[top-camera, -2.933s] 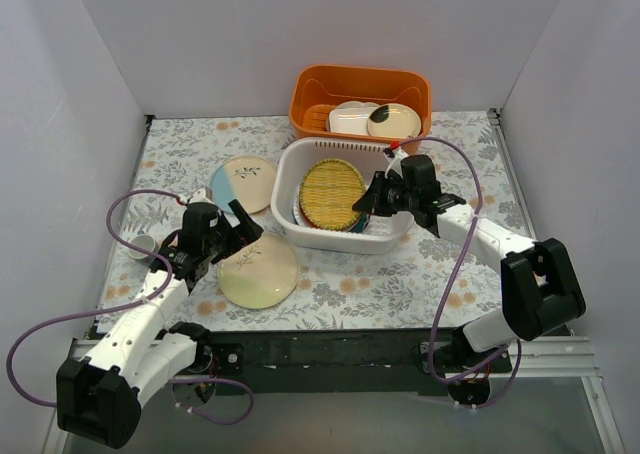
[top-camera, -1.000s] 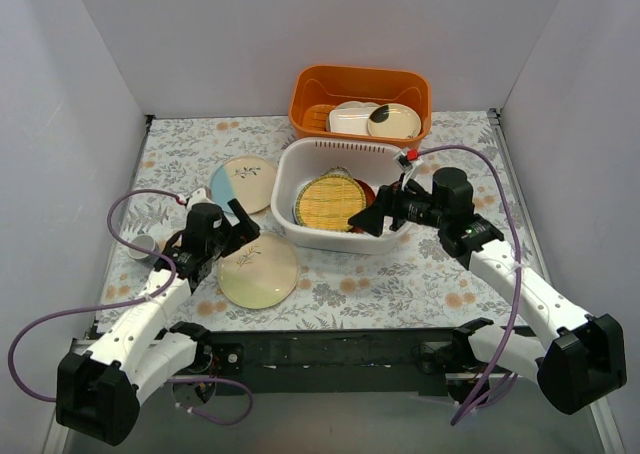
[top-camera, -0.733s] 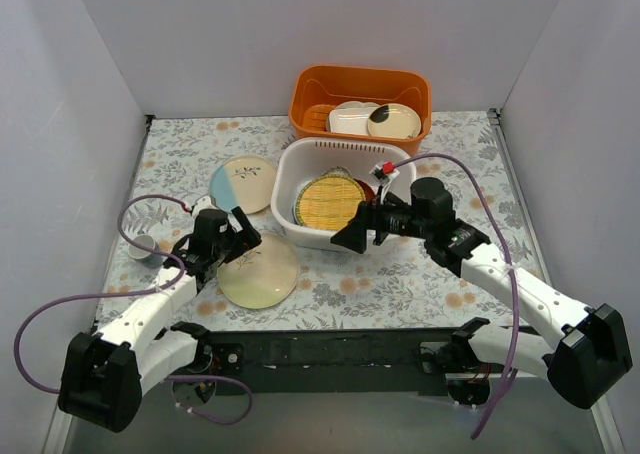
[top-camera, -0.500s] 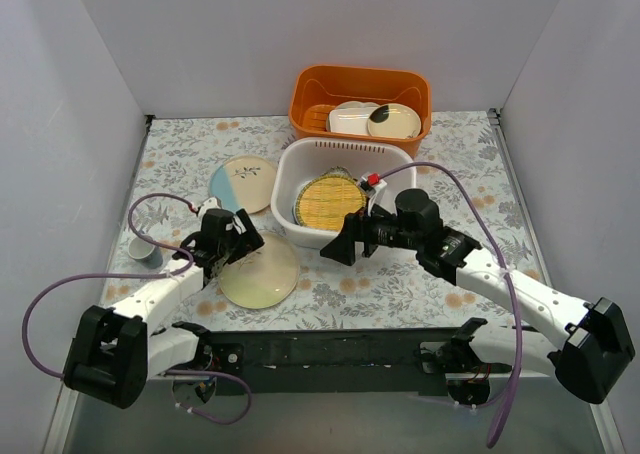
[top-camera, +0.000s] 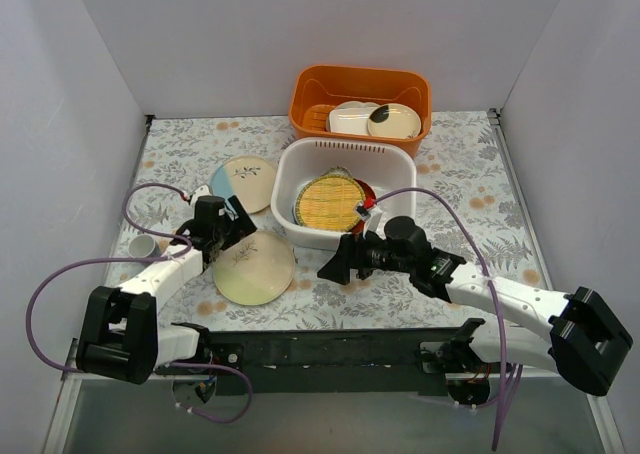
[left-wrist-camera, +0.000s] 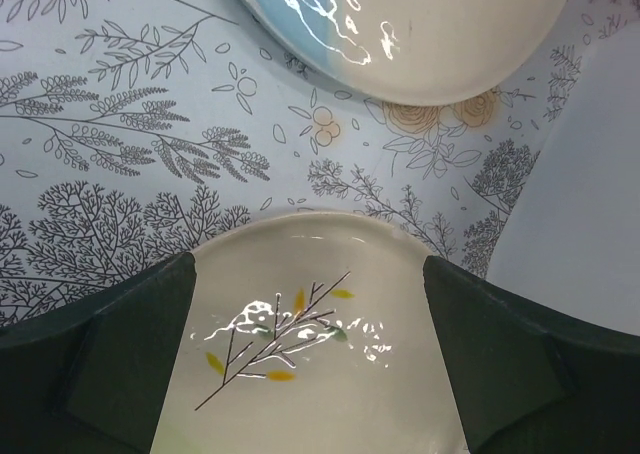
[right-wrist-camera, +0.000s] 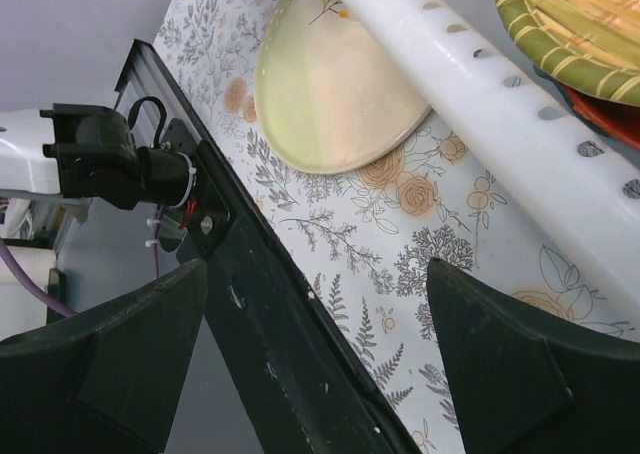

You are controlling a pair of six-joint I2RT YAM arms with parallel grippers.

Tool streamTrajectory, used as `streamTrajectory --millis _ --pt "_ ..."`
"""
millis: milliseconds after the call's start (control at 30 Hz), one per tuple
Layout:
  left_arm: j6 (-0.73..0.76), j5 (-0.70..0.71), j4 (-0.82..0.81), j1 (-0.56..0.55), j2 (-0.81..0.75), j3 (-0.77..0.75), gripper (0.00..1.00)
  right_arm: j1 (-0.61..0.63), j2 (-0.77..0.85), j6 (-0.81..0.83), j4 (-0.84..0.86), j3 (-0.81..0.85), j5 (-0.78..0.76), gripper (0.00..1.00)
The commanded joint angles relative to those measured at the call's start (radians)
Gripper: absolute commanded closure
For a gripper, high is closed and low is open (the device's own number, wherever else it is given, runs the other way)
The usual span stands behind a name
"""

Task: Place the plates into the plastic bin on the countertop
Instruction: Pick up the plate at the center of the board.

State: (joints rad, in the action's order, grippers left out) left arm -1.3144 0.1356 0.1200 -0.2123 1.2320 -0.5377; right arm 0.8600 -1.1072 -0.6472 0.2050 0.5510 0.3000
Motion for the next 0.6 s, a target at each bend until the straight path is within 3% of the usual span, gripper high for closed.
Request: streamTrajectory --millis 0,300,567 --pt "0.026 0.018 -0.023 0.013 0.004 -0.054 0.02 0.028 -0.013 -0.066 0.123 -0.028 -0.039 0.03" --pt "0.018 0.006 -0.04 0.047 0.057 -0.05 0.02 0.108 -0.025 -0.178 0.274 -0.157 -0.087 0.04" --pt "0.015 -0.01 -0.01 0.08 0.13 -0.077 0.16 0.178 -0.043 -0.23 0.327 -0.207 -0.168 0.04"
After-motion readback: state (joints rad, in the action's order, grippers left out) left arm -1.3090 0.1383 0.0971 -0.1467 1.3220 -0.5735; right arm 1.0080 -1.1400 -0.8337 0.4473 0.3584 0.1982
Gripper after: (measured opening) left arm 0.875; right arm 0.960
